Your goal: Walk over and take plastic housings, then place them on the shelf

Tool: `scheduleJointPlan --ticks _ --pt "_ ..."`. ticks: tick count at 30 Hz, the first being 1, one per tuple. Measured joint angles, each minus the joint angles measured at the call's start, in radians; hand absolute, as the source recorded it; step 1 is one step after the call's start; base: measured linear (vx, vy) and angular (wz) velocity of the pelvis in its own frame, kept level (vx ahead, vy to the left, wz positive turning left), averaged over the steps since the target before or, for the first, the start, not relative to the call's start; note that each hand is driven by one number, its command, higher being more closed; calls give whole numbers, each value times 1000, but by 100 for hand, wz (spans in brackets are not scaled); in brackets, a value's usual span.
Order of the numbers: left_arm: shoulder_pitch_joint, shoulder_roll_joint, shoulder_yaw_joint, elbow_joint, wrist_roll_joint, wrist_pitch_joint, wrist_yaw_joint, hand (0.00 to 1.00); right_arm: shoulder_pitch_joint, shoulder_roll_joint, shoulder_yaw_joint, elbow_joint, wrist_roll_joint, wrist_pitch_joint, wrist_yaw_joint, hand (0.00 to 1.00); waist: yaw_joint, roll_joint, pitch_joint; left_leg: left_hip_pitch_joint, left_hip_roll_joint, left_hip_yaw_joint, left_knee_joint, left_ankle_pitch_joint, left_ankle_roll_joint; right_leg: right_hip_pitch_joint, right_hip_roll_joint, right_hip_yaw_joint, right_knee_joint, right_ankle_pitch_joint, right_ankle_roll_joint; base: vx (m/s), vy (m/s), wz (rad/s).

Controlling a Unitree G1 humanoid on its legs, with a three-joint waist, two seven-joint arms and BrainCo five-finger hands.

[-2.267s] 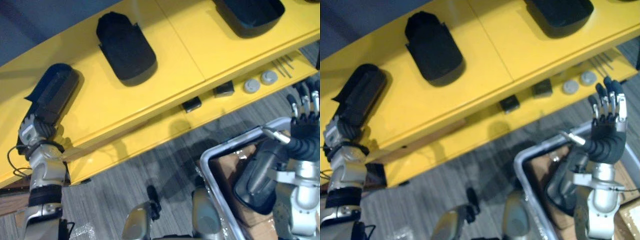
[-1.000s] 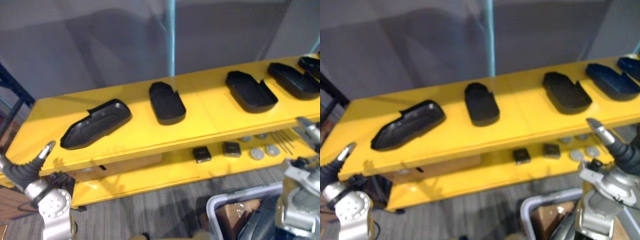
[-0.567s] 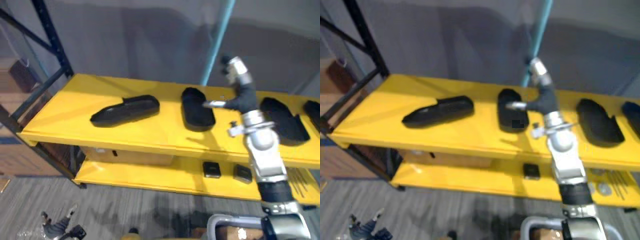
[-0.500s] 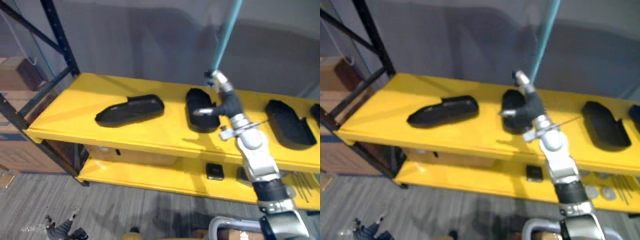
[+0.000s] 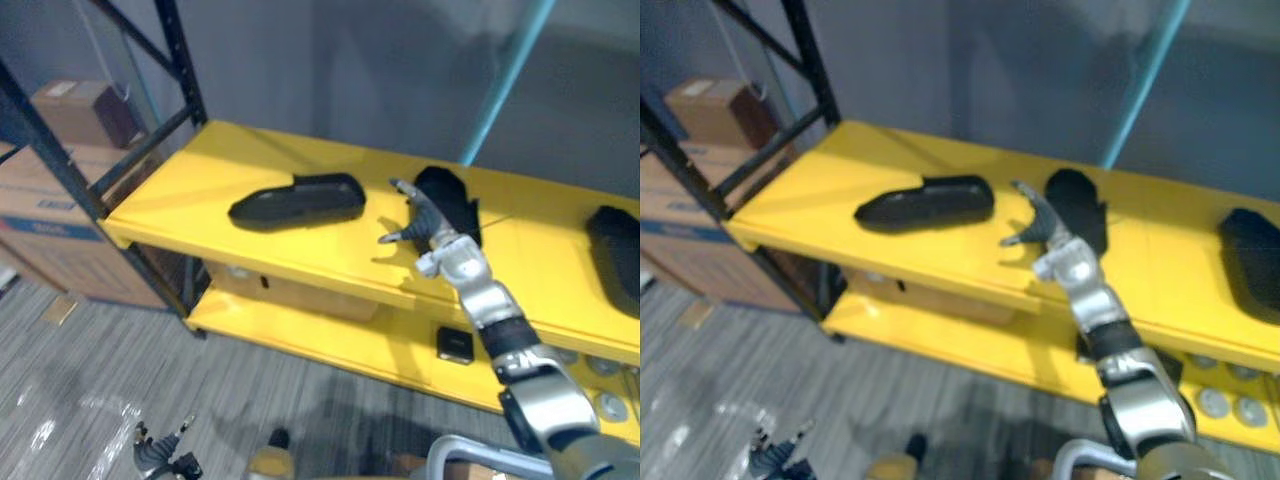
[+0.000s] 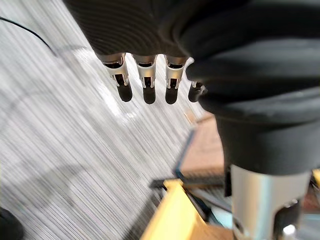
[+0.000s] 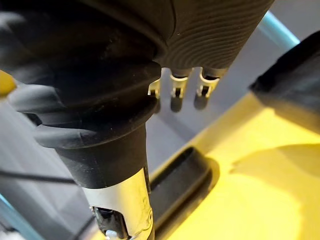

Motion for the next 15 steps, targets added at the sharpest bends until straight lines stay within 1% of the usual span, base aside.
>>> scheduleJointPlan --ticks 2,4,5,7,8,12,15 --pt "7 0 -1 0 -3 1 -16 0 -39 0 0 6 -56 -24 -73 0 11 -2 15 -33 -3 -13 -2 10 0 -30 -2 -12 11 -2 -2 -19 -16 18" --pt "0 2 -2 -4 -5 1 -24 0 -69 -3 0 20 -71 -47 -118 0 16 -2 42 -41 -6 -24 -5 18 -1 -31 -4 -25 12 -2 -2 -13 -9 20" --pt "-1 5 -4 -7 -22 1 -33 0 -73 -3 1 20 -81 -55 -140 0 26 -4 48 -46 -7 -27 -4 18 -1 -35 -4 -27 13 -3 -3 -11 -9 14" --pt "-1 11 -14 -8 -33 1 -42 0 -77 -3 8 20 -114 -73 -160 0 33 -4 57 -49 -11 -36 -4 18 0 -36 -6 -29 17 -6 -4 11 -11 14" --pt "0 21 -30 -8 -34 1 -50 0 -77 -3 20 21 -138 -75 -173 0 35 -5 59 -52 -13 -44 -4 21 0 -36 -7 -30 19 -9 -6 20 -16 16" --pt "1 29 -39 -17 -40 1 -72 0 -77 -3 62 21 -206 -75 -200 0 45 -5 60 -52 -13 -51 -3 21 0 -37 -7 -32 30 -22 -6 7 -17 6" --pt "1 28 -44 -23 -41 0 -84 0 -78 -3 77 20 -247 -71 -201 0 49 -2 72 -53 -12 -55 0 21 0 -40 -8 -34 42 -31 -5 -11 -6 1"
